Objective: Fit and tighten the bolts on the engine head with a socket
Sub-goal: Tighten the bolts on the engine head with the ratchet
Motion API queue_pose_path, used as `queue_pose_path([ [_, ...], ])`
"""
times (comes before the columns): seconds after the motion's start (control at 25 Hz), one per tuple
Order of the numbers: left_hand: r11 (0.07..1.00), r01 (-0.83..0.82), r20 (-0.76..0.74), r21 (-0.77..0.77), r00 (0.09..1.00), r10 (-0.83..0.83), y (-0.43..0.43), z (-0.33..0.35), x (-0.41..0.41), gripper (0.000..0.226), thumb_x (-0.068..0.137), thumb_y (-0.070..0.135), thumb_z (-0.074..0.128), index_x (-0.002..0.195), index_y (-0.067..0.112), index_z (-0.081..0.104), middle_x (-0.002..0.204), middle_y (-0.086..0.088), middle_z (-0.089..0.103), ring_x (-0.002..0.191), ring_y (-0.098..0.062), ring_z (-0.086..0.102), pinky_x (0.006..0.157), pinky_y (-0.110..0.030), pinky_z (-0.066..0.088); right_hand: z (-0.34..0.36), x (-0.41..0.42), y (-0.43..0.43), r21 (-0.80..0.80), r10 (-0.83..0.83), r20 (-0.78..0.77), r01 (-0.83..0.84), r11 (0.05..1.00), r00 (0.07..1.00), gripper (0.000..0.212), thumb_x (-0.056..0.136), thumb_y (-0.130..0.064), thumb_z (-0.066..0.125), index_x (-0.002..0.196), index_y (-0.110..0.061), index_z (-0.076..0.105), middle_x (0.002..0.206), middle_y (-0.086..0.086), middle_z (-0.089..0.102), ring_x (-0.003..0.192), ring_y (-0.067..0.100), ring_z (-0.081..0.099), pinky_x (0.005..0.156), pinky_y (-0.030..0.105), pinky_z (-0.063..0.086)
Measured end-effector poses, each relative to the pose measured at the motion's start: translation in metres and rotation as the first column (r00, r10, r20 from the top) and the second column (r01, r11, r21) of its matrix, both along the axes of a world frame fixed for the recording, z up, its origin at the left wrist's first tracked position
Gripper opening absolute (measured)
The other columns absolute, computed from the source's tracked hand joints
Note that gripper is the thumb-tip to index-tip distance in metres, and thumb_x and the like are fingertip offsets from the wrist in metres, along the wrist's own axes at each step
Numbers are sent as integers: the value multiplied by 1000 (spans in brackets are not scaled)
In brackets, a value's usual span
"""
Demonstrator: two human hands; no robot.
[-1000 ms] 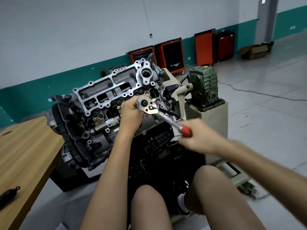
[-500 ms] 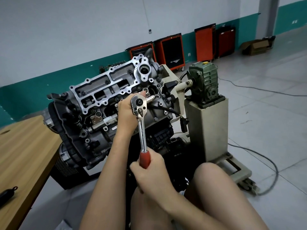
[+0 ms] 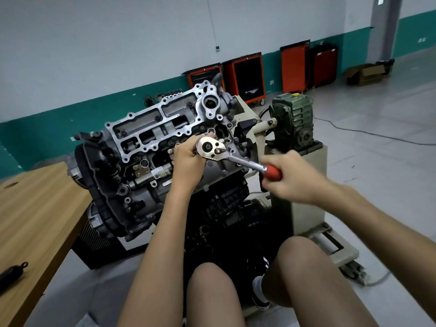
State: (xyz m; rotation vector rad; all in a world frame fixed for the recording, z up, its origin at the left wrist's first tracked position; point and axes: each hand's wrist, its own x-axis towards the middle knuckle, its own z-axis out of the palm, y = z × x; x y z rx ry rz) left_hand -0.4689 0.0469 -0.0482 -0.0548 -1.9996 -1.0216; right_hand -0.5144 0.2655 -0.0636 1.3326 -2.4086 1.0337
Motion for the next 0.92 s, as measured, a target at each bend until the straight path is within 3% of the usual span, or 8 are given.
queue_pose_path([
  [0.08,1000,-12,-18,-25,1000,12,1,-1,0,30,93,19,58,64,24,55,43,21,45,44,4,38,51,-8,30,-41,41,-21,-242,82,201,-31,970,976,34,76,-4,66,61,-20,40,50,-8,41,46,9,38,50,26,33],
  [0.2,999,-33,2,-36,999,33,2,0,0,48,93,22,57,48,36,51,42,19,40,46,1,31,51,-16,28,-72,98,-73,-521,251,483,45,852,839,29,75,-9,62,61,-17,38,48,-9,35,44,5,30,43,22,29],
  [0.32,998,-11,-4,-54,1000,11,-2,0,0,37,93,20,58,58,28,50,42,21,42,44,3,34,50,-10,27,-72,109,-86,-537,314,553,42,843,772,29,75,-5,57,59,-19,37,46,-8,33,42,6,29,40,23,29],
  [0.4,998,-12,7,-68,1000,13,-4,0,-2,33,91,15,59,61,27,50,43,22,45,44,4,37,50,-10,29,-61,77,-55,-384,219,475,-24,923,852,36,76,0,60,58,-19,36,47,-9,34,42,4,29,43,24,29],
  [0.56,1000,-20,54,-14,998,21,-8,2,-7,53,89,2,54,49,37,59,47,18,49,53,-6,42,56,-23,37,5,-3,-1,80,57,78,-63,995,995,28,78,-3,63,62,-18,45,54,-8,45,46,5,43,48,24,38],
  [0.68,1000,5,23,28,1000,-5,-7,1,-3,48,91,11,59,47,31,55,48,18,48,55,-2,42,58,-16,38,34,-21,4,138,10,-138,9,990,990,34,77,-7,65,61,-28,44,53,-9,46,49,10,48,47,27,39],
  [0.84,999,8,-21,46,1000,-7,0,-3,0,42,92,12,58,52,24,55,41,21,45,44,6,40,54,-6,34,-29,41,-21,-210,67,171,-30,977,983,35,74,-1,66,59,-20,41,50,-8,38,47,7,35,50,26,30],
  [0.92,999,0,-38,53,999,2,3,-2,0,26,92,11,59,66,13,52,41,17,44,46,11,42,55,-3,34,-59,90,-57,-426,187,433,17,905,882,34,72,-5,64,58,-19,36,50,-7,35,47,8,31,47,26,29],
])
